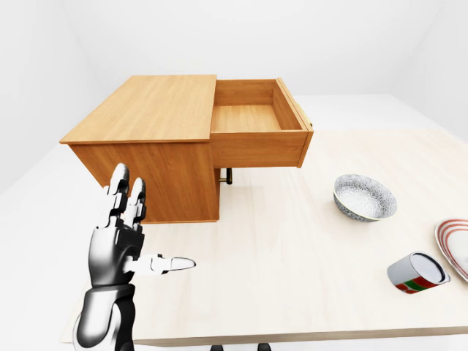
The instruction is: Put the ketchup in the top drawer of the cabinet.
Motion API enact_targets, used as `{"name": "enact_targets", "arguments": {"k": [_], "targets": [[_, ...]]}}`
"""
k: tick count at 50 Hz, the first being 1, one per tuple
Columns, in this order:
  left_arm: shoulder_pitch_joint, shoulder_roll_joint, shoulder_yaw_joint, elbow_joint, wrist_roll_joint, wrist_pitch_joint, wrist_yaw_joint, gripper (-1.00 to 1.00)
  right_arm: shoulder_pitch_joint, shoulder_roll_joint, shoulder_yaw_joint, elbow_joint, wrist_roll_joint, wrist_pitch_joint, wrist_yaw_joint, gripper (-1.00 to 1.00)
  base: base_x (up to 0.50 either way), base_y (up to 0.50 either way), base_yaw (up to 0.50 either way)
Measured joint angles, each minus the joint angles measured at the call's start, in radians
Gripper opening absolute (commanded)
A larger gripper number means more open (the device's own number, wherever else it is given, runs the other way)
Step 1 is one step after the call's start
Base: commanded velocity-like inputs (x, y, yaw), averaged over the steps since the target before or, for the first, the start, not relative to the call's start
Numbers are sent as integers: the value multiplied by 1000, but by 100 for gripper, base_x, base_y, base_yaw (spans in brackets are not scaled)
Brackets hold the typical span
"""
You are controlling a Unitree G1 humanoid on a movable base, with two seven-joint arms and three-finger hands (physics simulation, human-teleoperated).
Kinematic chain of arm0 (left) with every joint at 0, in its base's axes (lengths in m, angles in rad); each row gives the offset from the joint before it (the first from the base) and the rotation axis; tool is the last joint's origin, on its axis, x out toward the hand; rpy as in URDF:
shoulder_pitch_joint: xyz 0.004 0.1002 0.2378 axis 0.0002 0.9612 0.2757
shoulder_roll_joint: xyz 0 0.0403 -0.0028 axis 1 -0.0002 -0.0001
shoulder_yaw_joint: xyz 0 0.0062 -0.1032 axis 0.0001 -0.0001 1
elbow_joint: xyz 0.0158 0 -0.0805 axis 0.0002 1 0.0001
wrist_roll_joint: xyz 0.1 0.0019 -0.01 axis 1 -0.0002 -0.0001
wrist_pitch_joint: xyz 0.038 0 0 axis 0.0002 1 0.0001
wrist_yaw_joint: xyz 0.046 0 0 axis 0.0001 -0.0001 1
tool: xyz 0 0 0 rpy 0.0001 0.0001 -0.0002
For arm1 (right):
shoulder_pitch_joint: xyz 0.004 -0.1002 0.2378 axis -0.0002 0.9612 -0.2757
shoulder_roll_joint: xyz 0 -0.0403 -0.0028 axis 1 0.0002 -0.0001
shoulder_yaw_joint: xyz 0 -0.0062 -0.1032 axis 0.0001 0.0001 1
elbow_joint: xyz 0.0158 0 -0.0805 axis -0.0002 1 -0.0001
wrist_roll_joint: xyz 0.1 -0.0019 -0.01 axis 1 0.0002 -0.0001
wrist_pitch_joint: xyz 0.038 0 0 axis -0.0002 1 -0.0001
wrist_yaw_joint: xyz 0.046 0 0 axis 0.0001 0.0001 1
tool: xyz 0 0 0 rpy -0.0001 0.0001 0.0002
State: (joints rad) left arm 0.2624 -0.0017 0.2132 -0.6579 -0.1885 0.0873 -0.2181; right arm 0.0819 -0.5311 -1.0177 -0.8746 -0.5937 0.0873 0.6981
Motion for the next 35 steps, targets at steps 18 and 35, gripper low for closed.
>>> {"name": "enact_targets", "arguments": {"k": [18, 35], "targets": [[1, -2, 0, -8, 3, 0, 2, 100, 21, -19, -74, 77, -74, 0, 0, 100, 0, 0, 0], [-2, -1, -2, 1, 6, 0, 3, 100, 92, 93, -64, 235, -40, 0, 0, 100, 0, 0, 0]]}}
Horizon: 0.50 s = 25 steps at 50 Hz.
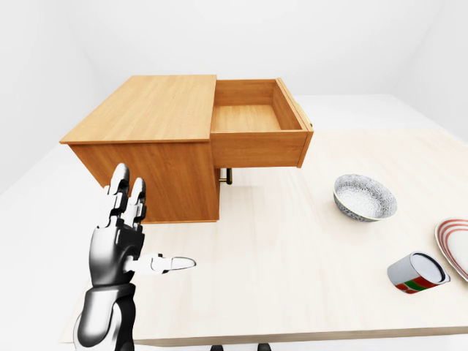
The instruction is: Put the ketchup in the top drawer of the cabinet.
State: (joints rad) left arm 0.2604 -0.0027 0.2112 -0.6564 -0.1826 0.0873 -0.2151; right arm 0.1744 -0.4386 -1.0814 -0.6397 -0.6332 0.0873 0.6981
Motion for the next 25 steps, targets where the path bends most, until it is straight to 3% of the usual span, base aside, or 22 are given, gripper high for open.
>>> {"name": "enact_targets", "arguments": {"k": [25], "targets": [[-4, 2, 1, 2, -1, 0, 1, 100, 27, 20, 86, 246, 46, 0, 0, 100, 0, 0, 0]]}}
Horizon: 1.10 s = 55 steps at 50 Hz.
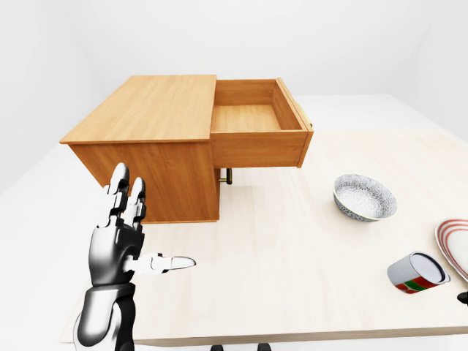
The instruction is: Put the ketchup in the top drawer of the cabinet.
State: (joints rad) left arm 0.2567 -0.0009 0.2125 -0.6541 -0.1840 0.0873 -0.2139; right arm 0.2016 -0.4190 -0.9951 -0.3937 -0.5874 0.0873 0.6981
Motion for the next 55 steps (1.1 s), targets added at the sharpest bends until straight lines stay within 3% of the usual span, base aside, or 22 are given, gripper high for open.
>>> {"name": "enact_targets", "arguments": {"k": [55], "targets": [[-3, 0, 19, -4, -13, 0, -7, 100, -1, -36, 131, 310, 61, 0, 0, 100, 0, 0, 0]]}}
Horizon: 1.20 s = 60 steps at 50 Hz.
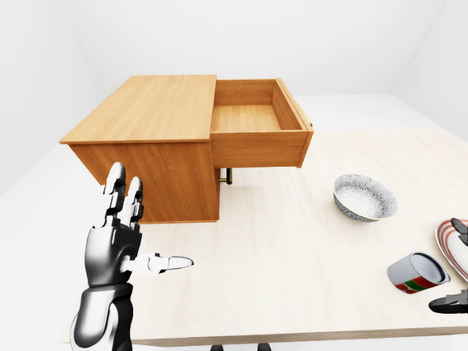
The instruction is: Put the ketchup in the top drawer of the cabinet.
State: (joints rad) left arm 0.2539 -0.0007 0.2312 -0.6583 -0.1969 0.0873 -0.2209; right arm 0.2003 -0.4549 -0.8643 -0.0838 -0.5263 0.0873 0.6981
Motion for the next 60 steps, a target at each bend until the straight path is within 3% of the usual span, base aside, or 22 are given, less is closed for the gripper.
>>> {"name": "enact_targets", "arguments": {"k": [60], "targets": [[-1, 1, -15, 20, 13, 0, 7, 100, -20, -106, 63, 272, 57, 0, 0, 100, 0, 0, 0]]}}
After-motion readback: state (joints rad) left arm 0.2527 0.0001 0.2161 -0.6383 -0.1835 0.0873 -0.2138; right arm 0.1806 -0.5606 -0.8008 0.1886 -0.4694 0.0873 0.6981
